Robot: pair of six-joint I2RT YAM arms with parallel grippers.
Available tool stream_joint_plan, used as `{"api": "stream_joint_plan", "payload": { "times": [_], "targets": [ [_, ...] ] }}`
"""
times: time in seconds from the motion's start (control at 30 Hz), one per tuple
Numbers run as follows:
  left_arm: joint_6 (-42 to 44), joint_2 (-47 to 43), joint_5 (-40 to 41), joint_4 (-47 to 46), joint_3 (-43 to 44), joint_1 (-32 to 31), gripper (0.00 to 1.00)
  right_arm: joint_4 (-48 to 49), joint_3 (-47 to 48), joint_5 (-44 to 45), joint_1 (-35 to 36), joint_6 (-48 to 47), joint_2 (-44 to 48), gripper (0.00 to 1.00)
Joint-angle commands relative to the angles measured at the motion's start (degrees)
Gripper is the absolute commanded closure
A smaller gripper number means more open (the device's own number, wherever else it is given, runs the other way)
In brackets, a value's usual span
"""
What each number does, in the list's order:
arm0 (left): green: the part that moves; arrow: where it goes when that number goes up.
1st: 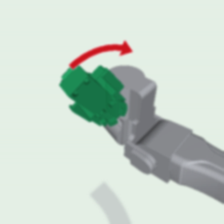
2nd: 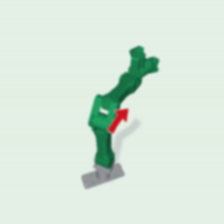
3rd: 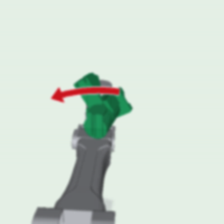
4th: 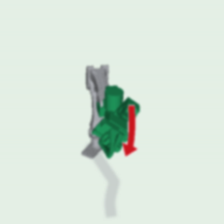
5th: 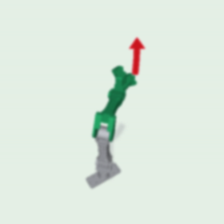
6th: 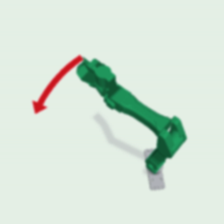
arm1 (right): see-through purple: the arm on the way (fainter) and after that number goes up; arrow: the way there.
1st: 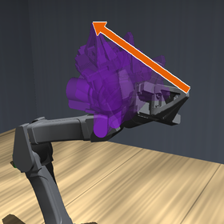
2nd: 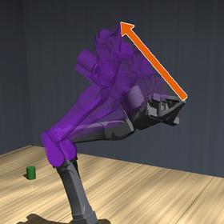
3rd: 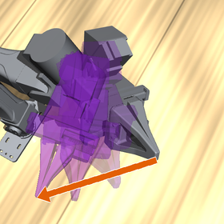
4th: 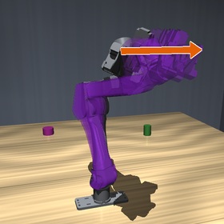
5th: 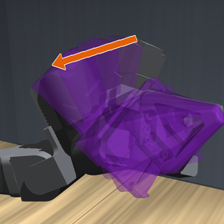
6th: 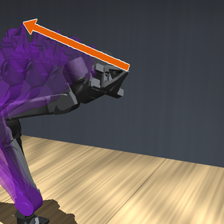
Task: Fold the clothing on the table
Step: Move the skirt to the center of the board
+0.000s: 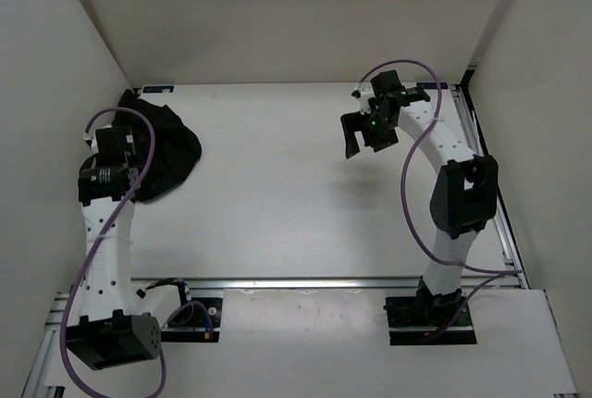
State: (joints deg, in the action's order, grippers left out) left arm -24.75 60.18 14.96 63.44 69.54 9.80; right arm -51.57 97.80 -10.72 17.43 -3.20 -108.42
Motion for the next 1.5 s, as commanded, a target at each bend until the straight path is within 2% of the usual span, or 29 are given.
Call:
{"api": "stream_joint_plan", "payload": {
  "times": [0.0,0.1,0.17,0.2,0.27,0.3,0.33,0.37,0.43,0.47,0.53,0.63,0.7,0.73,0.77,0.83,0.9,0.97,1.03,1.13,1.2,1.23,1.3,1.33,1.37,1.4,1.47],
  "targets": [
    [-1.61,-4.44,3.83,3.79,-1.07,1.18,0.02,-0.9,3.62,-2.11,-1.26,-0.31,-2.58,0.0],
    [-1.36,-10.24,10.24,6.95,-0.72,2.94,0.01,-0.46,5.29,-2.11,-1.35,0.65,-4.51,0.01],
    [1.09,-14.29,16.13,8.8,1.02,8.27,0.02,0.07,5.74,-3.25,-1.87,0.74,-5.39,0.01],
    [4.94,-19.18,21.46,7.41,1.56,11.17,0.01,-0.02,5.91,-3.78,-2.05,0.65,-6.01,0.01],
    [13.63,-22.9,26.49,3.39,3.5,15.67,0.01,-0.98,6.18,-4.04,-2.14,-0.31,-7.32,0.01],
    [15.42,-23.27,29.66,1.53,4.98,18.38,0.01,-1.77,6.52,-4.22,-2.05,-0.92,-7.59,0.0],
    [15.44,-22.75,31.43,2.56,7.6,18.24,0.01,-2.3,6.44,-4.05,-2.22,-1.19,-7.94,0.01],
    [14.83,-21.18,30.14,3.18,8.5,15.97,0.02,-2.65,6.7,-4.48,-2.57,-1.37,-8.21,0.01],
    [15.78,-19.84,17.11,1.97,10.97,14.38,0.02,-2.84,6.88,-6.14,-2.58,-2.42,-8.21,0.01],
    [15.7,-20.62,13.46,0.21,9.32,13.93,0.02,-2.66,7.31,-9.37,-3.45,-3.9,-8.04,0.01],
    [12.65,-24.31,3.8,-10.04,4.06,13.14,0.01,-2.48,8.46,-13.79,-3.28,-5.76,-7.86,0.01],
    [8.07,-21.8,-0.53,-14.04,-1.32,11.65,0.02,-0.73,12.14,-21.06,-2.23,-7.07,-7.95,0.01],
    [6.65,-19.85,-1.25,-15.18,-3.87,9.8,0.01,0.58,13.03,-26.16,-2.4,-8.48,-7.33,0.05],
    [5.26,-19.58,-0.99,-17.19,-6.06,8.75,0.01,1.29,12.94,-29.5,-2.49,-8.66,-7.07,0.11],
    [3.68,-20.45,-0.81,-20.17,-8.43,7.35,0.01,2.34,12.6,-30.14,-2.14,-8.14,-6.81,0.16],
    [0.51,-21.68,-0.46,-23.69,-11.6,5.76,0.02,5.5,10.58,-32.08,-1.35,-7.35,-6.19,0.2],
    [-1.61,-22.04,-0.28,-24.42,-12.67,4.62,0.01,5.96,8.82,-33.65,1.01,-10.31,-5.83,0.19],
    [-0.13,-23.7,-3.0,-24.68,-12.58,4.79,0.11,2.81,8.38,-34.98,4.25,-17.25,-6.36,0.14],
    [-0.47,-25.19,-3.27,-24.25,-12.24,4.88,0.23,0.69,6.54,-30.53,8.05,-23.85,-5.93,0.11],
    [2.6,-24.77,-2.31,-18.29,-8.99,6.1,0.21,3.22,6.17,-28.48,11.74,-25.36,-6.53,0.09],
    [4.96,-24.15,-3.27,-13.97,-6.88,6.89,0.18,4.72,9.94,-31.54,11.75,-22.21,-8.72,0.07],
    [6.28,-24.06,-2.84,-13.44,-6.52,7.42,0.16,4.64,14.65,-35.82,10.79,-18.2,-11.7,0.07],
    [8.22,-22.66,-1.7,-9.58,-3.99,7.86,0.15,5.69,31.57,-44.27,9.12,-3.74,-19.61,0.07],
    [8.4,-22.39,-0.47,-8.69,-2.41,7.86,0.16,7.0,35.58,-50.13,8.59,1.04,-25.46,0.08],
    [8.84,-21.87,1.54,-6.86,-1.08,7.43,0.26,12.75,40.23,-56.45,8.15,10.05,-29.44,0.09],
    [8.32,-21.6,3.22,-5.53,0.84,7.42,0.3,16.64,40.62,-58.26,8.84,14.5,-30.96,0.1],
    [7.44,-21.25,4.81,-3.33,3.05,6.99,0.43,33.99,38.1,-63.17,10.42,31.85,-33.51,0.11]
  ]
}}
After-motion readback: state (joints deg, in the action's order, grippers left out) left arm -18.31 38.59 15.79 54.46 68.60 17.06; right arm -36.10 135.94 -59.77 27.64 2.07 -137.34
